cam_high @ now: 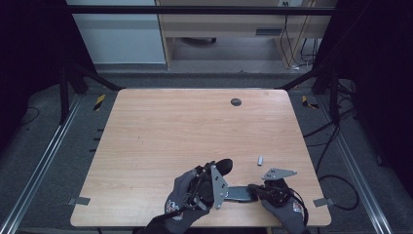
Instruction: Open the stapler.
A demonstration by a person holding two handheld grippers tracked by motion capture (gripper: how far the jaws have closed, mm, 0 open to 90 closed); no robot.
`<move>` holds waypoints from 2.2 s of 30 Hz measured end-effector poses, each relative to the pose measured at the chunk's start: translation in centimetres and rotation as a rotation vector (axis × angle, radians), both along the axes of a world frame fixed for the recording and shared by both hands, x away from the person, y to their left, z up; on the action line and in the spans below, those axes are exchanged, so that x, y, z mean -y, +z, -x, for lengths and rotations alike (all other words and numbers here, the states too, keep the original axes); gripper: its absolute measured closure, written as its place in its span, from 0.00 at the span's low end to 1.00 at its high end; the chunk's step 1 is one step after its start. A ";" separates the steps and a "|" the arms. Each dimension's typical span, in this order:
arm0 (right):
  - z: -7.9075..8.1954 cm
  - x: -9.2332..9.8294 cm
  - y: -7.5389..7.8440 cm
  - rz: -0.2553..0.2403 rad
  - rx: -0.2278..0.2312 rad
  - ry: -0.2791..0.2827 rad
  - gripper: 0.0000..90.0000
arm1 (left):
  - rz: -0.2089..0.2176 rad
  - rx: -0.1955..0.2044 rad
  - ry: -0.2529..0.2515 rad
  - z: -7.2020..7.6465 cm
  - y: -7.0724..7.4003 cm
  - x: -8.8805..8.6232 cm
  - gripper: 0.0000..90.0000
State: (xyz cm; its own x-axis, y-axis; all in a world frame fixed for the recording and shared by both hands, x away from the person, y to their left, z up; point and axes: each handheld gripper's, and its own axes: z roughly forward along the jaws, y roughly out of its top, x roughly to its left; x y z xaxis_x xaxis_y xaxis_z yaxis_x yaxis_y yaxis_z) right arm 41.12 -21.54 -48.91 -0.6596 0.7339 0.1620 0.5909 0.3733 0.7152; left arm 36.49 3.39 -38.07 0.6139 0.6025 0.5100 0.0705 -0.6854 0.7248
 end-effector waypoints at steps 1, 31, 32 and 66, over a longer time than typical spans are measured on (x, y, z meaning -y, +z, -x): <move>0.0 0.0 0.0 0.002 -0.002 0.001 1.00 | 0.002 -0.001 0.001 0.0 0.0 -0.1 0.65; 0.1 -0.3 0.2 0.019 -0.010 -0.003 1.00 | 0.083 -0.029 0.028 -0.2 0.7 -2.0 0.65; 0.1 -0.3 0.2 0.019 -0.006 -0.004 1.00 | 0.092 -0.033 0.031 -0.3 0.7 -2.1 0.65; 0.1 -0.4 0.1 0.021 0.000 0.002 1.00 | 0.220 -0.075 0.082 -0.3 1.5 -6.3 0.64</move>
State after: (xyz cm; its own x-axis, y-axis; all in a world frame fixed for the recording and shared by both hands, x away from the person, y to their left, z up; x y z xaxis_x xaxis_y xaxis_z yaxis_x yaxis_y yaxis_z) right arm 41.00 -21.14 -48.78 -0.6608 0.7362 0.1463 0.5902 0.3893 0.7072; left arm 36.76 9.72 -36.60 0.5897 0.7432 0.3162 0.1782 -0.5015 0.8466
